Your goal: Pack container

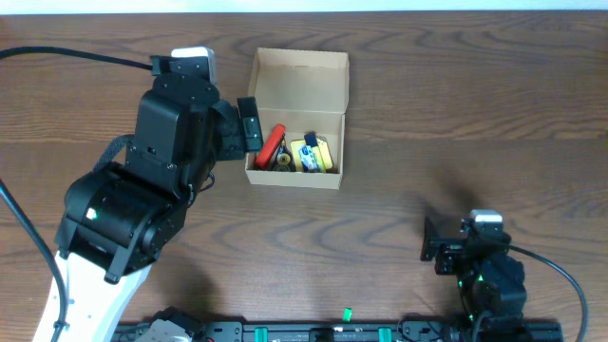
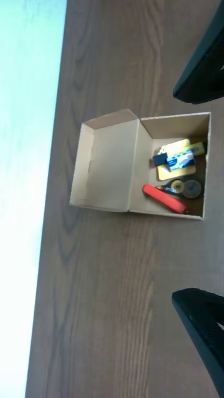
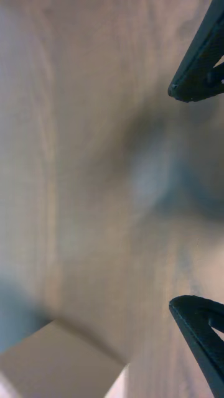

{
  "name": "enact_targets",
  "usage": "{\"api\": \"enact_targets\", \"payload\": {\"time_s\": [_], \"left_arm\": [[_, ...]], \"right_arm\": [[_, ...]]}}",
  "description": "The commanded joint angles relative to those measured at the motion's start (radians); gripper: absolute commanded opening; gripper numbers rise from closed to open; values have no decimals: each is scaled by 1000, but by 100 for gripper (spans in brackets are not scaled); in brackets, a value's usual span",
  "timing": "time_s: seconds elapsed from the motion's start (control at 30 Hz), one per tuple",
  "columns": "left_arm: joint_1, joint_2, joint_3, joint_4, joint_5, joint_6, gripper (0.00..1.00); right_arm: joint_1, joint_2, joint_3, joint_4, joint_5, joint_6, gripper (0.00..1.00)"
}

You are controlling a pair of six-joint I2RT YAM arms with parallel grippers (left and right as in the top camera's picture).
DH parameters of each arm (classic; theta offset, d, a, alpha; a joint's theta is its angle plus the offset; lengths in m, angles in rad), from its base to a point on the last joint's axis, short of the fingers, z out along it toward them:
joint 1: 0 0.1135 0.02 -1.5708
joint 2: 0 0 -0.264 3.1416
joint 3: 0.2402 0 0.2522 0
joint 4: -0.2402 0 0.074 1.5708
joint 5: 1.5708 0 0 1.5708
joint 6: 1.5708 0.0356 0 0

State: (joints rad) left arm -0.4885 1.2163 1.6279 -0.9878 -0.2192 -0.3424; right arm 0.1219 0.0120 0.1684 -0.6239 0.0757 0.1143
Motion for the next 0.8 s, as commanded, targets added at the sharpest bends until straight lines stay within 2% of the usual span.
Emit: {"api": "enact_targets", "payload": {"time_s": [0.0, 0.13, 0.2, 0.37, 0.47, 0.7, 0.73, 0.77], "left_arm": [[-1, 3, 15, 11, -43, -4, 96], [22, 24, 15, 0, -98, -77, 96], [56, 49, 16, -14, -83, -116, 96], [170, 142, 56, -33, 57, -154, 96], [246, 194, 93, -53, 98, -156, 96], [407, 300, 100, 12, 226, -156, 100], [423, 322, 100, 33, 249, -156, 94], [435, 344, 100, 55, 268, -156, 93]], "right_arm": [[-9, -6, 0, 61, -108, 19, 99], [-10, 45, 85, 89, -132, 111, 99], [-10, 133, 161, 86, -125, 89, 99], [-10, 533, 461, 81, -102, -20, 99], [-10, 797, 671, 65, -112, -27, 99], [-10, 1158, 992, 53, -266, -26, 99], [-10, 1188, 1007, 74, -272, -26, 99], [-10, 1212, 1013, 98, -272, -26, 99]]}}
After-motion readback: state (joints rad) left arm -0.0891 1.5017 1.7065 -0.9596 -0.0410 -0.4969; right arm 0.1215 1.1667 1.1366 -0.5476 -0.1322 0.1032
